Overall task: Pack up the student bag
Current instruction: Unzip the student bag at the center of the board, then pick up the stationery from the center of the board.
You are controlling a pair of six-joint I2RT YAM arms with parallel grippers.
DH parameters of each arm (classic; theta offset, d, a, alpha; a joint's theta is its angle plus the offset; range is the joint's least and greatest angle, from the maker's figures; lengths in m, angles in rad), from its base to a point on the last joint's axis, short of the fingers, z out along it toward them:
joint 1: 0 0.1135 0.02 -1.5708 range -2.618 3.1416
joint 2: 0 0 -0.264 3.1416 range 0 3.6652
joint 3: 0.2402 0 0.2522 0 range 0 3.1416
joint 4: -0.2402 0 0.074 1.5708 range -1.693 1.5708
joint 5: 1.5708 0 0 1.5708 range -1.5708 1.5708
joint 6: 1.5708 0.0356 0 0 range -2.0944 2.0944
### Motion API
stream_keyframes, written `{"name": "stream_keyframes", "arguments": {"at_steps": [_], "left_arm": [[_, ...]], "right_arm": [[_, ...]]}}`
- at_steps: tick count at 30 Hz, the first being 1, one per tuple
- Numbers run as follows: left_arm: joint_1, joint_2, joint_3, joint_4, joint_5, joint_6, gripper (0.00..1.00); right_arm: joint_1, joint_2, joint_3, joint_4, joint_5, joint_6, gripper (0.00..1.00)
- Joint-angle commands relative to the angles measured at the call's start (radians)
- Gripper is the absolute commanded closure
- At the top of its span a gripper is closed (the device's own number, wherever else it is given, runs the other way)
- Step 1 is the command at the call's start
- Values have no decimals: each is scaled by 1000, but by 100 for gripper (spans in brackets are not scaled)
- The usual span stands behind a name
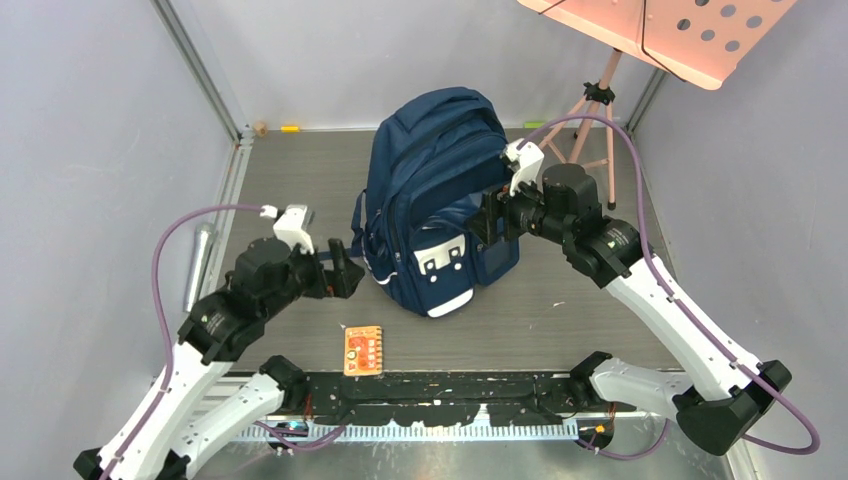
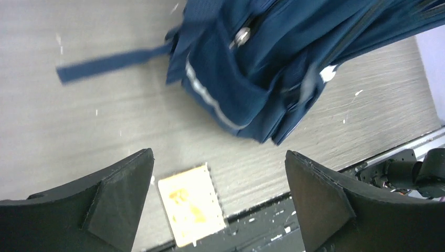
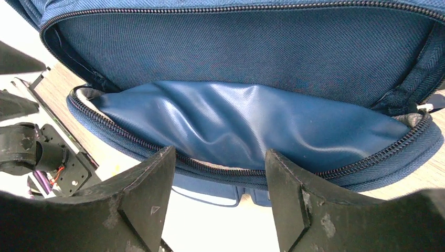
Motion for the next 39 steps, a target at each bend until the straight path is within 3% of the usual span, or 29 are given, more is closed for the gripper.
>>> {"name": "stream_keyframes", "arguments": {"at_steps": [1,6,10,18,22,39], "left_arm": [[5,-54,-102,-152,-57,-207,0],[-1,-8,-276,-79,31,-284,0],[-37,27,-380,-22,-7,-321,0],[-226,42,-566,159,-88,-520,0],[-327,91,-554,154,-175,-548,0],[-462,330,-440,90,-287,-565,0]], "right_arm": [[-6,19,-10,16,94,0,31],[-6,3,-17,36,94,1,30],[-6,-10,-26,50,86,2,25],[-6,-22,-42,86,65,0,23],[-6,-21,-43,97,47,1,22],[-6,-29,-68,129,27,6,22]]}}
